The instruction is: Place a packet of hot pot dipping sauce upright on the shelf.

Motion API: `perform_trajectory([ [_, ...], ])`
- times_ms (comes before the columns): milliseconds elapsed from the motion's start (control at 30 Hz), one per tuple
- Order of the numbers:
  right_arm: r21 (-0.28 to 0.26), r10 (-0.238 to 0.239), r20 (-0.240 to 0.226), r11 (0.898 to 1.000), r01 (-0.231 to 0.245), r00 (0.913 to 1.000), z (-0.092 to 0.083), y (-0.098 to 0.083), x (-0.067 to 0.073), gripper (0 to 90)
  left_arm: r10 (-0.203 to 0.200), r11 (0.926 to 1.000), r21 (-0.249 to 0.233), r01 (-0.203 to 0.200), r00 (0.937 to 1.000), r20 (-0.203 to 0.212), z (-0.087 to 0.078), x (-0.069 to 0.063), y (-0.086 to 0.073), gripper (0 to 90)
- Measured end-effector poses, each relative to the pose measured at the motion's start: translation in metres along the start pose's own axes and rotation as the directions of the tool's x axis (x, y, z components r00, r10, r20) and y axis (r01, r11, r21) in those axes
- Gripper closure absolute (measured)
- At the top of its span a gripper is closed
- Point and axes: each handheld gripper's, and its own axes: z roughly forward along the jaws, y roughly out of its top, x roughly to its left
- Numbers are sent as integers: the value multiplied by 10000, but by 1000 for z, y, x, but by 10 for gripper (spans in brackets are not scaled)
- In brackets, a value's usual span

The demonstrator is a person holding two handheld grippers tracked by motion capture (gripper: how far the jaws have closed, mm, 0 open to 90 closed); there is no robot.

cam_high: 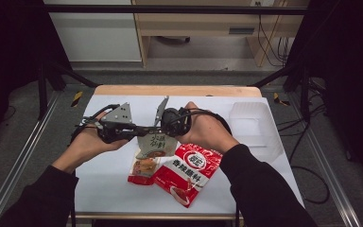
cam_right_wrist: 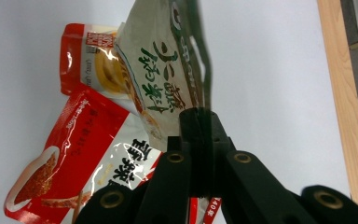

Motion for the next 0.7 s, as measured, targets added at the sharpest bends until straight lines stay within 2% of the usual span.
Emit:
perform_trajectory([
  [33, 10, -14, 46, 10000, 14, 10000, 0, 0, -1, 900, -209, 9995, -252, 206, 9997, -81, 0, 1, -1, 808],
  [67, 112, 6, 105, 9999, -7, 9999, -1, 0, -2, 900, -209, 9995, -252, 206, 9997, -81, 0, 1, -1, 706],
  [100, 112, 6, 105, 9999, -7, 9999, -1, 0, -2, 900, -452, 9978, -481, 446, 9989, -112, -1, 2, -2, 706],
  [133, 252, -12, 116, 9997, 9, 9999, -1, -2, -4, 900, -600, 9957, -728, 574, 9976, -343, -4, 3, -3, 539],
  [167, 300, -68, 200, 9995, 62, 9998, -1, -3, -5, 900, -600, 9957, -728, 574, 9976, -343, -4, 3, -3, 494],
  [200, 357, -63, 237, 9993, 54, 9997, -2, -4, -6, 900, -636, 9939, -932, 588, 9967, -497, -7, 2, -7, 441],
  [267, 276, -46, 321, 9996, 37, 9995, -5, -8, -10, 900, -885, 9914, -1016, 825, 9945, -563, -9, 3, -14, 349],
  [300, 235, -48, 374, 9997, 39, 9993, -8, -10, -12, 900, -885, 9914, -1016, 825, 9945, -563, -9, 3, -14, 324],
  [333, 146, -63, 397, 9999, 57, 9992, -11, -12, -13, 900, -1040, 9904, -987, 965, 9917, -749, -11, 2, -22, 295],
  [400, 49, -33, 467, 10000, 31, 9989, -17, -16, -16, 900, -1287, 9885, -902, 1210, 9880, -850, -13, 2, -32, 242],
  [433, 49, -33, 467, 10000, 31, 9989, -17, -16, -16, 900, -1287, 9885, -902, 1210, 9880, -850, -13, 2, -32, 223],
  [467, -3, 9, 590, 10000, -9, 9983, -24, -21, -18, 900, -1553, 9850, -904, 1468, 9832, -961, -14, 0, -41, 199],
  [500, -52, 12, 642, 10000, -9, 9979, -27, -24, -19, 900, -1553, 9850, -904, 1468, 9832, -961, -14, 0, -41, 185],
  [567, -62, 127, 777, 9999, -122, 9969, -33, -30, -22, 900, -1942, 9791, -835, 1854, 9744, -1133, -14, -1, -55, 164],
  [633, -45, 258, 921, 9997, -255, 9954, -40, -38, -25, 900, -2037, 9774, -808, 1951, 9719, -1177, -14, -1, -60, 145],
  [667, -72, 318, 978, 9995, -313, 9947, -43, -41, -26, 900, -2269, 9724, -850, 2171, 9651, -1305, -16, -1, -68, 141],
  [700, -72, 318, 978, 9995, -313, 9947, -43, -41, -26, 900, -2269, 9724, -850, 2171, 9651, -1305, -16, -1, -68, 138],
])
